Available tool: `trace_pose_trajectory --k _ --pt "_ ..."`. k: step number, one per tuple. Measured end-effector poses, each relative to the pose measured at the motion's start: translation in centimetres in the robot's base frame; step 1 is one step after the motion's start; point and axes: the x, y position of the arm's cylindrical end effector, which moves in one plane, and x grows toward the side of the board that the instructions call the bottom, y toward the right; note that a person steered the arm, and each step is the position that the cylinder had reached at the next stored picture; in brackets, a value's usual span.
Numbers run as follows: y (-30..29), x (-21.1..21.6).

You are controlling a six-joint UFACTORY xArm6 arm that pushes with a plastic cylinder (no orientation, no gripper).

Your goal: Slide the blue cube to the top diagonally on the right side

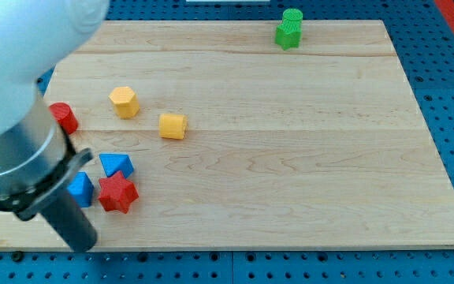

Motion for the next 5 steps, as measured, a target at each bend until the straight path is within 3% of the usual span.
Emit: trace_pose_trajectory --k 1,3,5 --pt "-0.8 0.0" --pt "-10.6 -0.3" --pt "-4.2 -4.5"
